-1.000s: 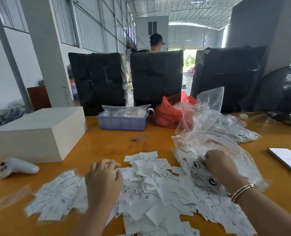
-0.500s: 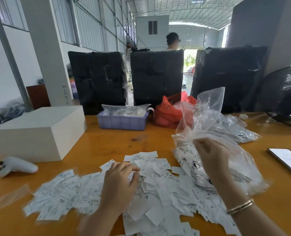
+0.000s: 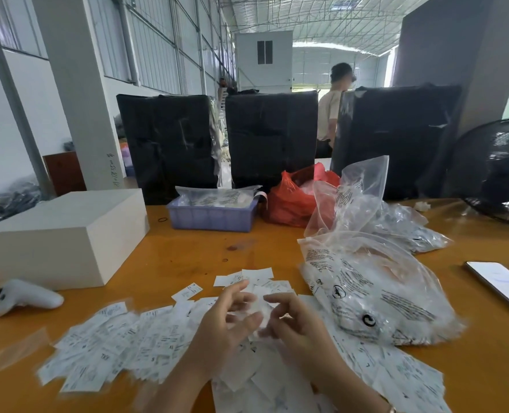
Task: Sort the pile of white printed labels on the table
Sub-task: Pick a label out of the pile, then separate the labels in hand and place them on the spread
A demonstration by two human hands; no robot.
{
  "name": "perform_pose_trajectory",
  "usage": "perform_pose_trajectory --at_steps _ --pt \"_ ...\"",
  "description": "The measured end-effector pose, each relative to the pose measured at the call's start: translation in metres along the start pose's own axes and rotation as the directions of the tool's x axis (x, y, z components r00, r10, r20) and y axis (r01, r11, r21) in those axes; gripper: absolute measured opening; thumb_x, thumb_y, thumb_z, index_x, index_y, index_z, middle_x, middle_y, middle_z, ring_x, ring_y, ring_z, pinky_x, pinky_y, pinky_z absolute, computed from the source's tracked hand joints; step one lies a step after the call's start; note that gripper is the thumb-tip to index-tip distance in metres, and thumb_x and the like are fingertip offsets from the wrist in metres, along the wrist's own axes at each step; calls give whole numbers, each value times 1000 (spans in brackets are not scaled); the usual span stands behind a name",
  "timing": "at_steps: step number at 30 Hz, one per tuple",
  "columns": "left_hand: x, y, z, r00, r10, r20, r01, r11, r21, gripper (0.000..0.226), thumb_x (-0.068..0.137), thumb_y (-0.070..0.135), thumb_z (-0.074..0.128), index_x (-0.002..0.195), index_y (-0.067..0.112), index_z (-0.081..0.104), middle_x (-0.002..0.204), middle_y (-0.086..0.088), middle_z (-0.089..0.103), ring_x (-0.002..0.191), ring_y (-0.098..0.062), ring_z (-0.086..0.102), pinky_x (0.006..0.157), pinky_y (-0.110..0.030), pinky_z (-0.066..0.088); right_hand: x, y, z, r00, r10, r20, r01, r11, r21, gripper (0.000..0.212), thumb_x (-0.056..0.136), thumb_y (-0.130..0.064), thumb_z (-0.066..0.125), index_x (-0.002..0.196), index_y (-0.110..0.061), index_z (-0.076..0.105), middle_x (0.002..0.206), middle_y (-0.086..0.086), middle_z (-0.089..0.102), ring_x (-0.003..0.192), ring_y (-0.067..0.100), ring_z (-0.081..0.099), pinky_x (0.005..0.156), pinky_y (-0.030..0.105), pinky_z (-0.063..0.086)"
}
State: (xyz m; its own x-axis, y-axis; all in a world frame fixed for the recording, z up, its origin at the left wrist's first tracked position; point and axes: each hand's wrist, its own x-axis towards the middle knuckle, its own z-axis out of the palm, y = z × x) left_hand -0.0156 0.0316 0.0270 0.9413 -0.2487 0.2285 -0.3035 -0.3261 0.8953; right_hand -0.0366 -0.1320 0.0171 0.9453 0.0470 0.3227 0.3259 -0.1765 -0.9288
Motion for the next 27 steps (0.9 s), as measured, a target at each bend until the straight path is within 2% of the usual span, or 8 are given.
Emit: perform_pose_trajectory --at_steps 4,7,11,13,14,17,20,27 --pt "1 -1 0 1000 -28 -4 27 999 -40 22 85 26 71 105 31 64 68 9 62 65 -5 57 64 -18 49 0 7 2 998 -65 -18 62 992 -109 49 86 1 58 112 -40 48 76 -11 62 70 8 67 65 19 49" --pt "2 -4 1 998 -57 -25 57 998 11 12 85 21 71 93 30 69 65 11 64 62 -3 59 61 -14 49 0 7 1 991 -132 11 131 969 -212 54 83 -1 62 114 -42 46 75 -16 60 69 3 60 65 13 46" --pt "4 -4 1 993 -70 -99 62 995 -83 22 85 15 70 100 31 65 70 14 66 68 -3 62 62 -10 47 -4 1 4 974 -220 -47 198 936 -290 44 88 -6 60 113 -40 49 77 -22 59 77 3 58 72 13 45" --pt "6 -5 0 982 -92 -163 69 988 -141 26 85 15 70 103 33 64 77 16 69 76 0 65 63 -7 47 -3 -1 3 955 -268 -126 177 859 -481 31 92 -13 56 116 -33 56 94 -22 58 92 0 55 80 13 42" --pt "7 -6 -1 975 -110 -194 78 983 -165 25 85 16 70 102 34 65 81 18 70 80 3 66 63 -7 48 -3 -2 1 957 -262 -122 137 781 -609 29 94 -19 52 120 -29 57 107 -18 56 102 1 50 87 15 38" --pt "8 -7 -5 961 -157 -230 97 963 -252 19 84 16 71 98 29 70 87 16 73 83 -1 69 64 -12 52 -1 4 -2 999 -32 -12 7 540 -842 36 94 -37 39 128 -29 49 128 -13 43 121 11 37 101 29 25" --pt "10 -8 -5 956 -162 -243 91 956 -279 12 85 15 70 91 25 72 86 11 74 80 -5 70 61 -12 51 1 8 -1 999 47 0 -25 527 -850 33 93 -40 37 117 -29 57 119 -13 48 115 10 44 92 30 24" --pt "10 -12 -1 958 -163 -237 86 949 -302 8 86 17 69 90 22 73 78 0 73 68 -6 67 60 -13 50 7 14 -3 998 -48 -49 -13 573 -819 31 93 -39 39 117 -34 58 115 -18 51 110 4 47 87 26 22"
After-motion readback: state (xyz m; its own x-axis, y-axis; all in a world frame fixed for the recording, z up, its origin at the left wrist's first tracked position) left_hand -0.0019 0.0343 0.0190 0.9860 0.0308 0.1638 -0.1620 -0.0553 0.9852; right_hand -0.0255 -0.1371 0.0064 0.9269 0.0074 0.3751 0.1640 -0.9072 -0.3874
